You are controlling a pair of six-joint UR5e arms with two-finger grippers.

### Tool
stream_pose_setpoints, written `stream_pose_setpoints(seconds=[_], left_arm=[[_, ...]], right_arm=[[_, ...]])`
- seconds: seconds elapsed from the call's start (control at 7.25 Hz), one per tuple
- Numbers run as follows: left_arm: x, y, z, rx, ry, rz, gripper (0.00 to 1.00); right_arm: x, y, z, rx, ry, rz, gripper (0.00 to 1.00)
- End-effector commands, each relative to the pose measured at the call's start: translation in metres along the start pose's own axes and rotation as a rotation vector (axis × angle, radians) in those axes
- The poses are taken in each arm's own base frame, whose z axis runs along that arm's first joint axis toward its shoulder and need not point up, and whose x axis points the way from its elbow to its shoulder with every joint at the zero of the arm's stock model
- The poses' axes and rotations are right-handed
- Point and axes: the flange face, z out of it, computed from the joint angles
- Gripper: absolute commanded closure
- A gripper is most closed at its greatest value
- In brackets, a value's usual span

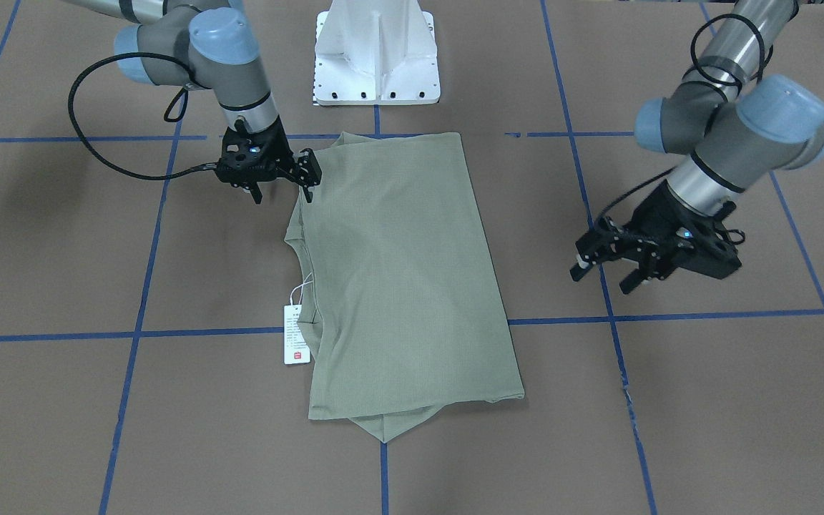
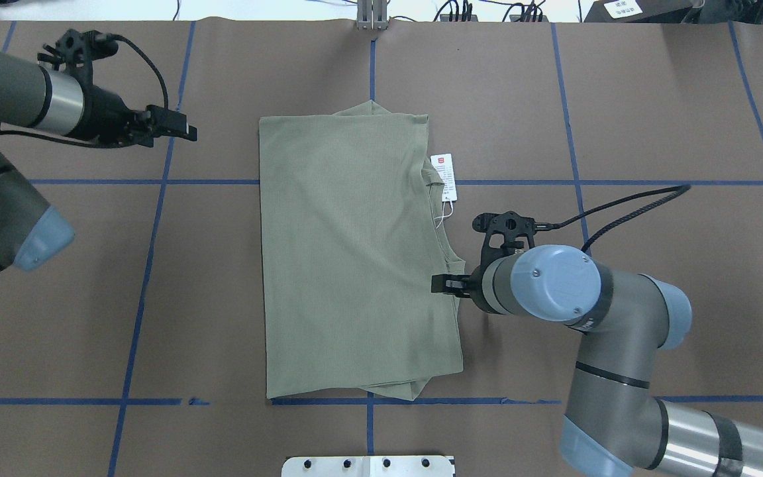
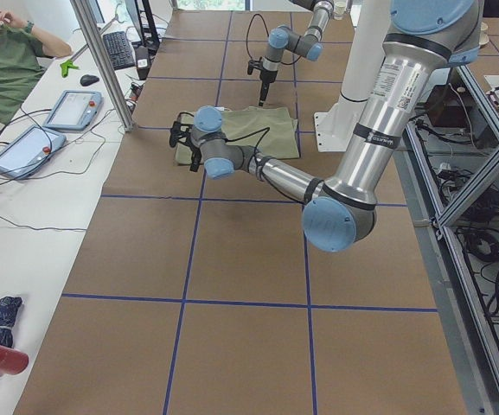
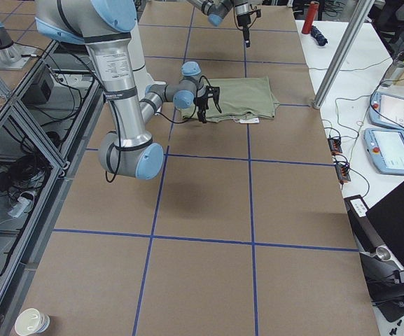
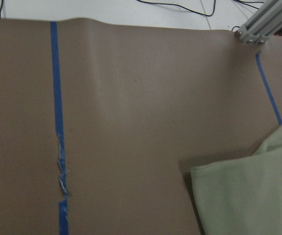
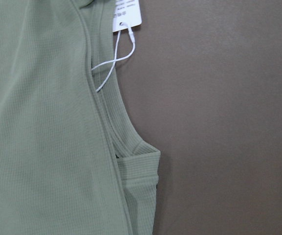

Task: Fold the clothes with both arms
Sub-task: 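Move both grippers to the folded shirt's edges nearest the robot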

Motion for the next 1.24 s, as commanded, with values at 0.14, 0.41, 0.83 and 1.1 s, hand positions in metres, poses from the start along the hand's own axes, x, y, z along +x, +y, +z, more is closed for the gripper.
stream_pose_setpoints(seconds=[0.14,0.41,0.83,1.1], left_arm=[[0.088,0.193,-0.007,-0.025,0.102,-0.370,0.00],[0.111,0.269,0.023,0.015,0.097,-0.588,0.03],[0.103,0.313,0.052,0.047,0.050,-0.687,0.14],[0.099,0.330,0.063,0.031,0.014,-0.671,0.14]], right_arm=[[0.029,0.013,-0.041,-0.010,-0.192,0.330,0.00],[0.021,0.028,-0.039,0.039,-0.210,0.402,0.00],[0.014,0.037,-0.038,0.039,-0.218,0.396,0.00],[0.013,0.037,-0.038,0.039,-0.221,0.397,0.00]])
